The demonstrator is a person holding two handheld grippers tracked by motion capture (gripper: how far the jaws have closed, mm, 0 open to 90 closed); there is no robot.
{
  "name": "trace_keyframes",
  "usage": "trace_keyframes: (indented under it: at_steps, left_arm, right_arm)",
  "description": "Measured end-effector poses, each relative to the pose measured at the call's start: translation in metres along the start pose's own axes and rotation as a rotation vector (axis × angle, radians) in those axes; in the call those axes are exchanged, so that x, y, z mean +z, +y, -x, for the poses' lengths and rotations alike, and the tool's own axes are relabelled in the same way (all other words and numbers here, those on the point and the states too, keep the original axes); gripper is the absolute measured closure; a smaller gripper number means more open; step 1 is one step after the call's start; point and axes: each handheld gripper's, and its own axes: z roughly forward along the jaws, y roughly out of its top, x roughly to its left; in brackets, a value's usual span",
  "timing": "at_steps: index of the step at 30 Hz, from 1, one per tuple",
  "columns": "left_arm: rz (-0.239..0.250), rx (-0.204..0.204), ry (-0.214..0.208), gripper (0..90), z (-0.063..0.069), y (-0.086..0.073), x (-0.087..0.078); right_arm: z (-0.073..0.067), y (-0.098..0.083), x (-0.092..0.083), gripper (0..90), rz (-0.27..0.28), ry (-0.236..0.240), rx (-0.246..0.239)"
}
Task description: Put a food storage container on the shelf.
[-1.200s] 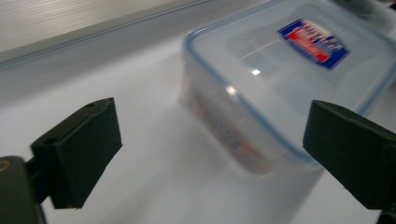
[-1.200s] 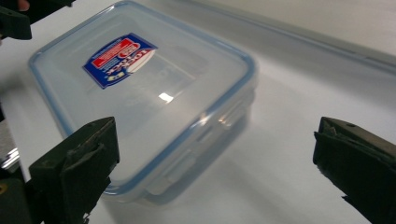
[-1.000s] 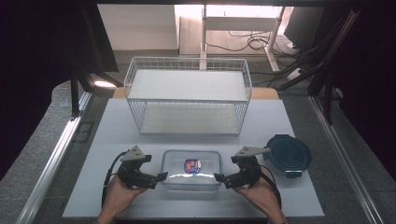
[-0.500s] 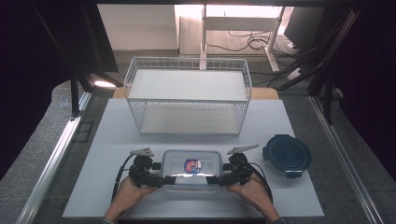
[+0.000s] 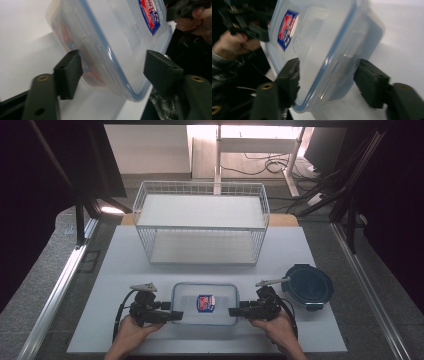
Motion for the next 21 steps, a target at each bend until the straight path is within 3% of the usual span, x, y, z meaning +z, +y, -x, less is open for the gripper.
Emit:
trace_keyframes:
  at_steps: [4,5,11,14,18,21]
  left_arm:
    - [0.034,-0.041,-0.036,45.2,-0.0035,-0.0033,-0.0046]
    - [0.077,-0.058,-0.035,47.2,-0.0056,-0.0028,-0.0059]
    - [0.119,-0.053,-0.01,49.5,-0.0076,-0.001,-0.0061]
    - [0.108,-0.047,-0.008,50.9,-0.0076,-0.0009,-0.0072]
    - [0.093,-0.032,-0.011,51.8,-0.0057,-0.0028,-0.0092]
    - [0.071,0.012,-0.008,51.8,-0.0049,-0.0037,-0.0105]
  right_arm:
    - [-0.0075,-0.0026,-0.003,43.5,0.004,-0.027,-0.016]
    - [-0.0106,-0.0039,-0.006,47.9,0.011,-0.035,-0.018]
    - [-0.0096,-0.0055,-0.0096,52.7,0.032,-0.025,-0.01]
    - [-0.0116,-0.0053,-0.0096,53.3,0.039,-0.03,-0.035]
    - [-0.0109,-0.0062,-0.0084,52.1,0.053,-0.027,-0.035]
    - [-0.0086,-0.0074,-0.0069,51.9,0.066,-0.012,-0.03]
